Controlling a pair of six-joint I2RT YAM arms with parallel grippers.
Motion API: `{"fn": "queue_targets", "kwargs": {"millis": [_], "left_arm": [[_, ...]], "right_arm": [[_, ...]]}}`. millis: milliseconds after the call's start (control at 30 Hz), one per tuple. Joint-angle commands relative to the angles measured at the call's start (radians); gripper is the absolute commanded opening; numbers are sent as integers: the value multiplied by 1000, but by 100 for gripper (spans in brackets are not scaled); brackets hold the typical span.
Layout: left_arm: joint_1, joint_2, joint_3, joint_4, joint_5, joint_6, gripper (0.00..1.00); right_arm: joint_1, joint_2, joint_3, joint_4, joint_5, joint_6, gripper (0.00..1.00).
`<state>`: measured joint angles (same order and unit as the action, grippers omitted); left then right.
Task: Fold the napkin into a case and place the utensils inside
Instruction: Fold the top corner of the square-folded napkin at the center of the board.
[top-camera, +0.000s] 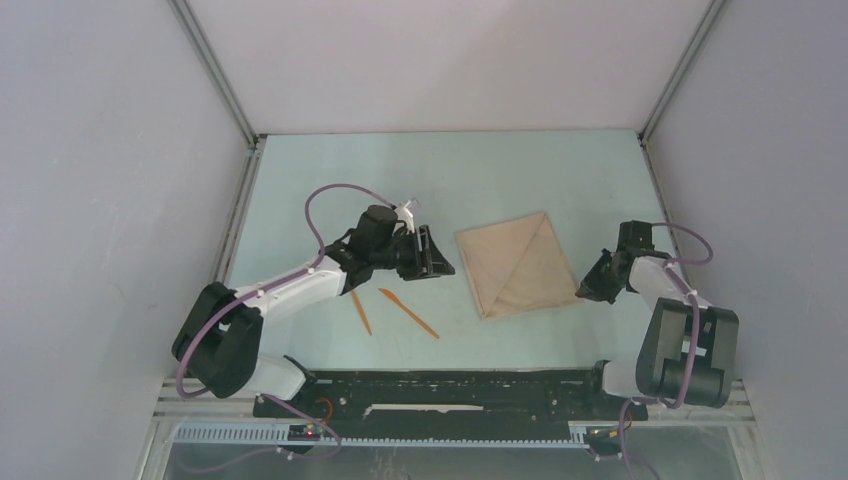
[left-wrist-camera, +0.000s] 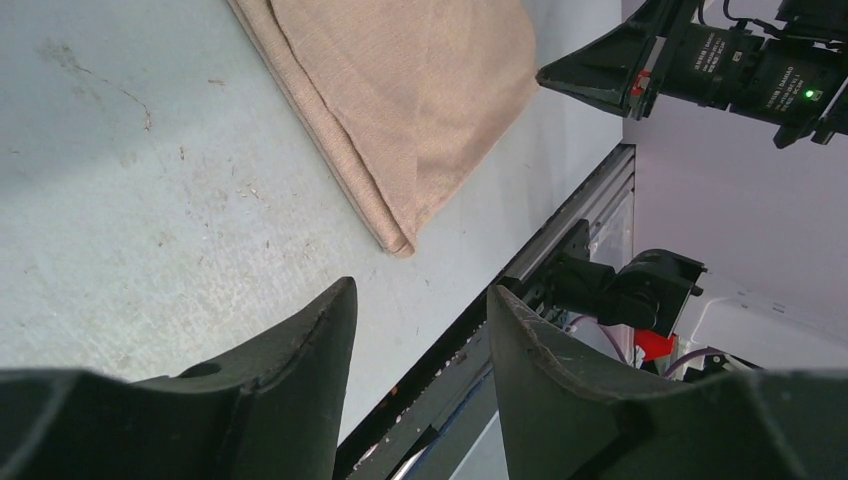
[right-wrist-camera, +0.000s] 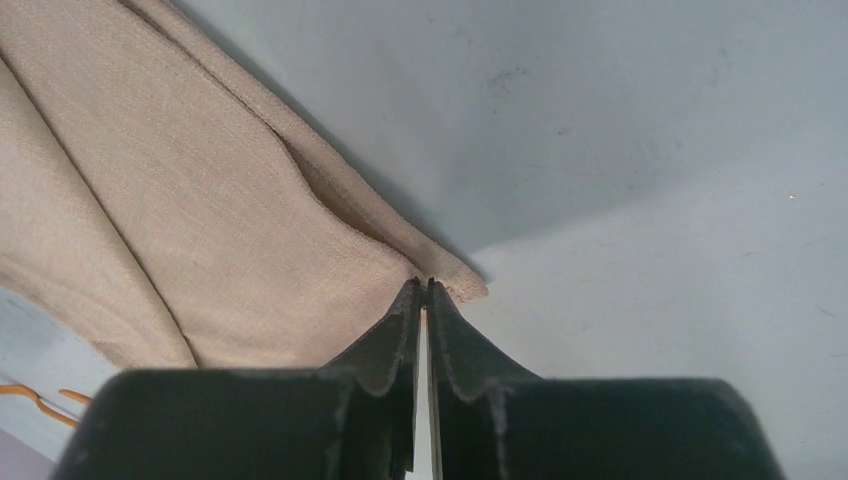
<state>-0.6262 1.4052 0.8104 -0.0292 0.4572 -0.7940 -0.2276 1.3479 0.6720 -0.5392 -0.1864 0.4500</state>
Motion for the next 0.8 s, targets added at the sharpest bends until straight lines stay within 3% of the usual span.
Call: {"fn": "queue_targets", "kwargs": {"millis": [0,100,233,300,400,500,633,767], "left_arm": [[-2,-13,-2,25,22,10,56],[7,-28,-2,15,16,22,56],[30,-62,-16,-13,2,40,56],[47,-90,-33,-23,-1,45,56],[85,-146,-67,-48,-18,62,56],[134,-213,-105,-75,-34,78,57],[187,-324,-151,-119,-48,97,58],[199,-403,-183,-160,-83,116,60]], "right_arm": [[29,-20,50,-25,35,-8,23],[155,-99,101,-107,170,4,43],[439,-109,256,-245,361,-17,55],[596,-44,323,-267,331,-88,61],[812,111,431,-316,254,-173,59],[958,265,539,-377,287,-199,58],[1015,386,634,-413,198,-204,60],[1049,490,713,-493,203,-200,61]]}}
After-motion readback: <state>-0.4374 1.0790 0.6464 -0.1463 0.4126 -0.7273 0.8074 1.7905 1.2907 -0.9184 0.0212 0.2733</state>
